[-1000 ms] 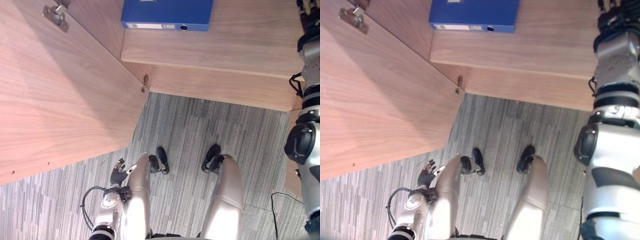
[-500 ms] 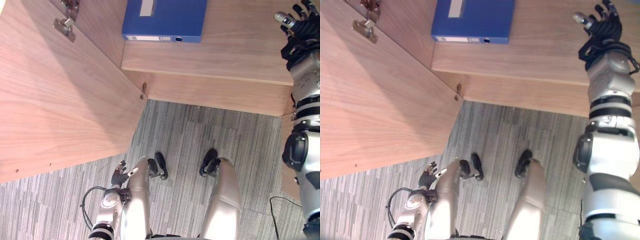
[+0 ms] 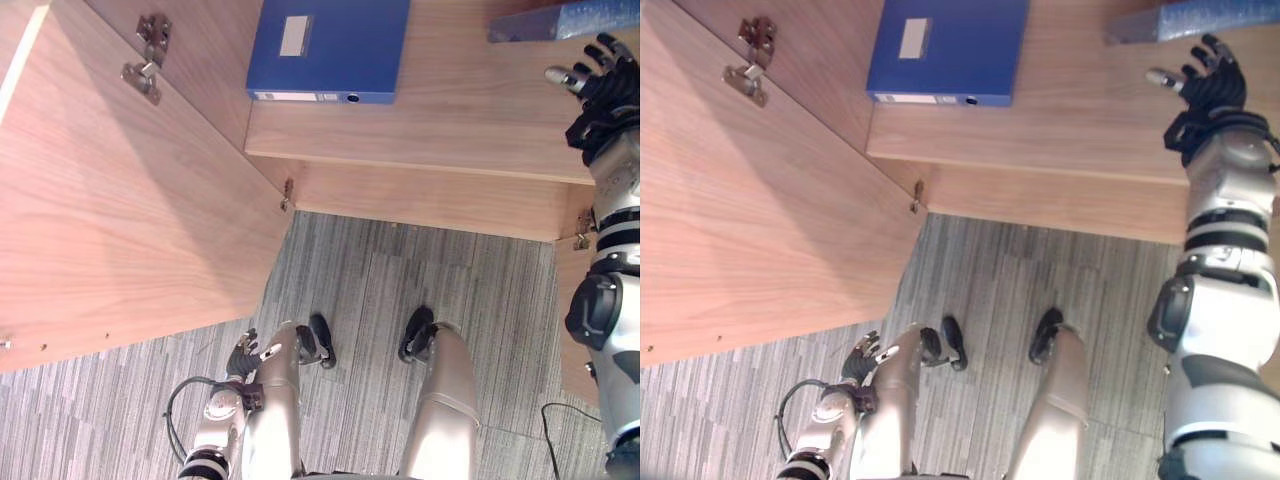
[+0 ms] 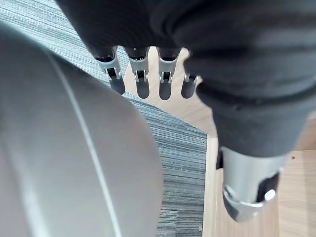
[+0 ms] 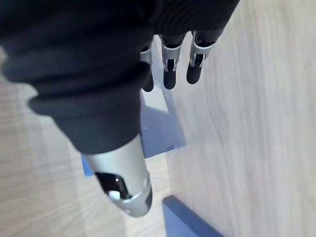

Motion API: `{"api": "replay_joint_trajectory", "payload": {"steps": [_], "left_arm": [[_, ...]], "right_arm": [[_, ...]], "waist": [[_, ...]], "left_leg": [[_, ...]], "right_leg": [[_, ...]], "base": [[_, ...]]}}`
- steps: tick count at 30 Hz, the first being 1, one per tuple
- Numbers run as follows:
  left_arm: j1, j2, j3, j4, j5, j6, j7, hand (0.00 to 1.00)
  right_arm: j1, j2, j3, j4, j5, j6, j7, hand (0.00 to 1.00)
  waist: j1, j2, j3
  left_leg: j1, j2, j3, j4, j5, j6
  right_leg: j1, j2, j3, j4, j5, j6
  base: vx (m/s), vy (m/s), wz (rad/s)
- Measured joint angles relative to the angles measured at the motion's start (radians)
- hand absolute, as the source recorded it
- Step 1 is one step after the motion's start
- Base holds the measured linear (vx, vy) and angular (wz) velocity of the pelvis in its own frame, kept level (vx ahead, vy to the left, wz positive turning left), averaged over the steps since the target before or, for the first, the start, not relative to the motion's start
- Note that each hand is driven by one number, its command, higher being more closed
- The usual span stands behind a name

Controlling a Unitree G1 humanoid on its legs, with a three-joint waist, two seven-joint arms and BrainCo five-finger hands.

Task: Walk over to the cabinet, pick up the folder, carry it to the office cabinet, place the folder inside the office cabinet, then close the office cabinet door

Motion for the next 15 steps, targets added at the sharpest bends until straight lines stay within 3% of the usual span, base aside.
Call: {"api": "replay_joint_trajectory", "payload": {"steps": [5, 11, 15], "left_arm": [[0.012, 0.000, -0.006, -0.001, 0.001, 0.001, -0.007, 0.00], [0.026, 0.002, -0.008, -0.012, 0.001, -0.003, -0.019, 0.00], [0.035, 0.003, -0.016, -0.026, 0.002, -0.001, -0.023, 0.00]], "right_arm": [[0.038, -0.003, 0.001, 0.027, -0.066, 0.001, 0.004, 0.00], [0.046, -0.009, 0.014, 0.026, -0.065, 0.001, 0.024, 0.00], [0.085, -0.011, 0.114, 0.004, -0.069, -0.001, 0.056, 0.00]], "waist": [[0.000, 0.000, -0.015], [0.000, 0.000, -0.015], [-0.001, 0.000, -0.016]], "left_leg": [[0.000, 0.000, 0.003, -0.013, 0.001, -0.001], [0.002, 0.001, 0.011, -0.018, 0.001, -0.001], [0.016, 0.006, 0.027, -0.021, -0.002, 0.001]], "right_leg": [[0.000, 0.001, -0.005, -0.012, 0.001, -0.001], [0.000, 0.000, -0.005, -0.018, 0.002, -0.002], [0.015, 0.001, -0.005, -0.021, 0.002, -0.001]], "base": [[0.01, 0.057, 0.00], [0.01, 0.067, 0.00], [0.00, 0.067, 0.00]]}}
